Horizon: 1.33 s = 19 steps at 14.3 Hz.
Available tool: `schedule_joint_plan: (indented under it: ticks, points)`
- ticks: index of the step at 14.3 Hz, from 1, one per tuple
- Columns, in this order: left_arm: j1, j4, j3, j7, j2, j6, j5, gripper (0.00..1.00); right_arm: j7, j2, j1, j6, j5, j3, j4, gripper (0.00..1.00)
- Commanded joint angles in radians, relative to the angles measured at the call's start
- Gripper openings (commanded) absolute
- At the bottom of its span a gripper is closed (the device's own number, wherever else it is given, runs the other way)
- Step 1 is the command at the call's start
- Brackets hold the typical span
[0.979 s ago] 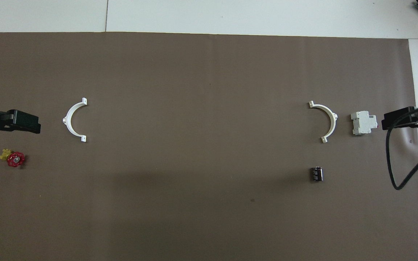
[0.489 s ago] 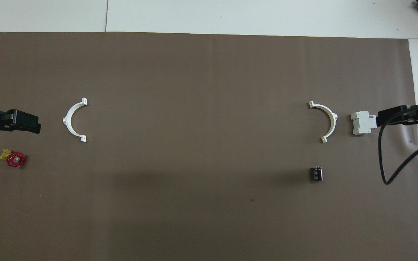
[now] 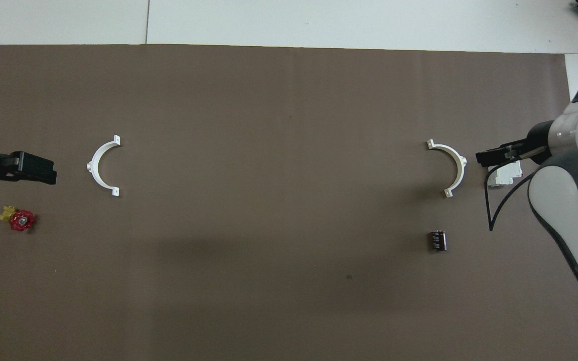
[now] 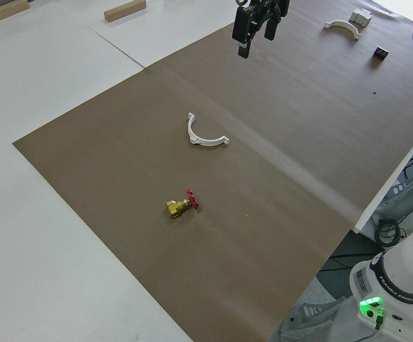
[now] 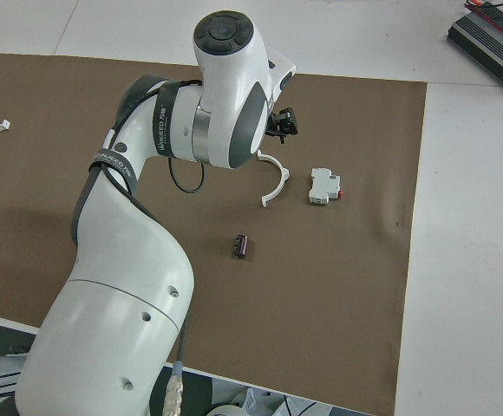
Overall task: Assemble drain pipe with both arms
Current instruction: 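Grasp the white half-ring with the right gripper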
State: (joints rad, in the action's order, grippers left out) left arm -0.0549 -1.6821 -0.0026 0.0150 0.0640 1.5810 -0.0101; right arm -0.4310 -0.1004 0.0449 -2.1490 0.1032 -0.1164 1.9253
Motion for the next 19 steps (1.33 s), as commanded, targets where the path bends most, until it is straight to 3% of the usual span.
schedule_joint_plan:
  ticks: [1,5,12,15,16,17,18,19]
  points:
    - [0.0,0.005,0.0,-0.01,0.002,0.007,0.012,1.0,-0.113,-0.122,-0.008,-0.112,0.042,0.006,-0.009,1.0]
    - [0.0,0.005,0.0,-0.01,0.002,0.008,0.012,1.0,-0.203,-0.186,-0.01,-0.28,0.044,0.006,0.059,1.0]
    - [0.0,0.005,0.0,-0.01,0.002,0.008,0.012,1.0,-0.295,-0.249,-0.017,-0.338,0.044,0.007,0.09,0.78]
    - [0.0,0.005,0.0,-0.009,0.002,0.008,0.012,1.0,-0.298,-0.259,-0.017,-0.354,0.044,0.007,0.098,0.73]
    - [0.0,0.005,0.0,-0.009,0.002,0.008,0.012,1.0,-0.301,-0.259,-0.017,-0.356,0.044,0.007,0.101,0.68]
    - [0.0,0.005,0.0,-0.01,0.002,0.008,0.012,1.0,-0.308,-0.26,-0.019,-0.356,0.044,0.006,0.101,0.47]
    - [0.0,0.005,0.0,-0.009,0.002,0.008,0.012,1.0,-0.311,-0.263,-0.017,-0.358,0.044,0.006,0.1,0.18]
    - [0.0,0.005,0.0,-0.009,0.002,0.008,0.012,1.0,-0.313,-0.263,-0.017,-0.358,0.044,0.006,0.1,0.0]
